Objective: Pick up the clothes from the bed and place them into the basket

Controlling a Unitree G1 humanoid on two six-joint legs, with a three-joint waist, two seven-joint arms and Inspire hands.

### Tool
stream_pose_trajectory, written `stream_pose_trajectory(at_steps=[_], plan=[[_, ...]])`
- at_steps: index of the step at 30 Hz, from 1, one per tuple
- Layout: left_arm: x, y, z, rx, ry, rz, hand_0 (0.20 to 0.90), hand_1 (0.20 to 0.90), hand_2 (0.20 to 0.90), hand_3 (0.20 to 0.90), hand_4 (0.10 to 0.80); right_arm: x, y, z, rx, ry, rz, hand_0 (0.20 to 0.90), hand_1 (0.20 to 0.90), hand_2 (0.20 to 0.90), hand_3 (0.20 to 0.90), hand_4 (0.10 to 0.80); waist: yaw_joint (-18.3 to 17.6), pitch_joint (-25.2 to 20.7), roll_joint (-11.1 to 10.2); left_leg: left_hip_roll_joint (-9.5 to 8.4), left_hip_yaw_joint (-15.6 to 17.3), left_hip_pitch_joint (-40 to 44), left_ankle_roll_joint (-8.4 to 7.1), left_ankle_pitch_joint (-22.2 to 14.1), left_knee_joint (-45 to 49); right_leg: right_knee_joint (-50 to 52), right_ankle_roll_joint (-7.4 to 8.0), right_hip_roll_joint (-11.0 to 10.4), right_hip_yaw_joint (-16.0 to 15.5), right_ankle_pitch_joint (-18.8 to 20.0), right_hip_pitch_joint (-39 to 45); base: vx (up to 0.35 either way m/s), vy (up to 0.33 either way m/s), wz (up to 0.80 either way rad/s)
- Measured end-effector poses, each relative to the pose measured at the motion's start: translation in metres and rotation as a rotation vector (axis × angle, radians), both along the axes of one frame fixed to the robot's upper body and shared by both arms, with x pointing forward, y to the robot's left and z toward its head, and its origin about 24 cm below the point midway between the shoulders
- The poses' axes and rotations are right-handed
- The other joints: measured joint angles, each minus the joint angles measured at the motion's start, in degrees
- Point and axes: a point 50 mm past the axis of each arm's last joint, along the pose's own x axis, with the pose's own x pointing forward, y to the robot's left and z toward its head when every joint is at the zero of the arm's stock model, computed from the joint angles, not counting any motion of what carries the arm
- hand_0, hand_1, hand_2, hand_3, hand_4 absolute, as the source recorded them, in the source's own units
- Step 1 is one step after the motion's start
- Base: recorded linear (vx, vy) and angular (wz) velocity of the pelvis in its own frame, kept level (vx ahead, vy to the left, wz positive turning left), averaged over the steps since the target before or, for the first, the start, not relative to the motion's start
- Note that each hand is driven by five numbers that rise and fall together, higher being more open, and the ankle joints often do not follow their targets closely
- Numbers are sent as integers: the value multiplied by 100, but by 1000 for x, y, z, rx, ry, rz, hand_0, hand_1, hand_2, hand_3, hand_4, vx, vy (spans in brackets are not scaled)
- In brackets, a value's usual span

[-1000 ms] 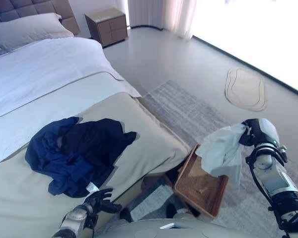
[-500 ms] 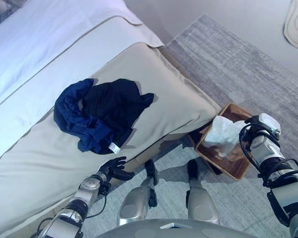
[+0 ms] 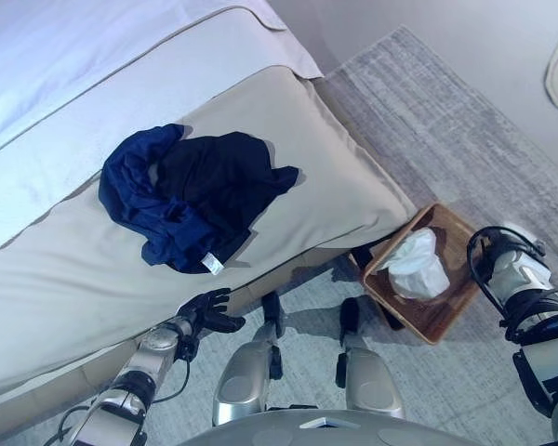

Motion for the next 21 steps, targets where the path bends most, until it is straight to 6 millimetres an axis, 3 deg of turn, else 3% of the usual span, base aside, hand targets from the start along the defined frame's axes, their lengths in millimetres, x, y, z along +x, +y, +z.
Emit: stream_pose_trajectory(at_steps=[3, 7, 13, 21], plan=[[-4, 0, -3, -10, 9, 16, 900, 900, 900, 900, 800, 17, 27, 42, -22, -217, 161, 900, 900, 900, 900, 800, 37, -1, -29, -14, -69, 33, 11, -10, 0, 1, -2, -10, -94, 0, 85, 98, 226, 15], [-6, -8, -5, -32, 7, 31, 900, 900, 900, 900, 800, 26, 50, 57, -31, -293, 308, 900, 900, 900, 900, 800, 224, -35, -78, -51, -286, 4, 28, -30, 0, 2, -50, -41, -318, -44, 181, 73, 172, 32], [-25, -13, -18, -45, 60, 53, 900, 900, 900, 900, 800, 31, 72, 35, 20, -248, 359, 900, 900, 900, 900, 800, 674, -163, -263, -202, -710, -8, 116, 40, 2, 3, -24, -126, -739, -124, 409, 109, 155, 41], [-34, -1, -21, -35, 81, 89, 900, 900, 900, 900, 800, 46, 103, 10, 72, -171, 399, 900, 900, 900, 900, 800, 1303, -318, -524, -559, -1239, 223, 156, 26, 40, 54, 189, -434, -1298, -312, 938, 134, 179, 41]])
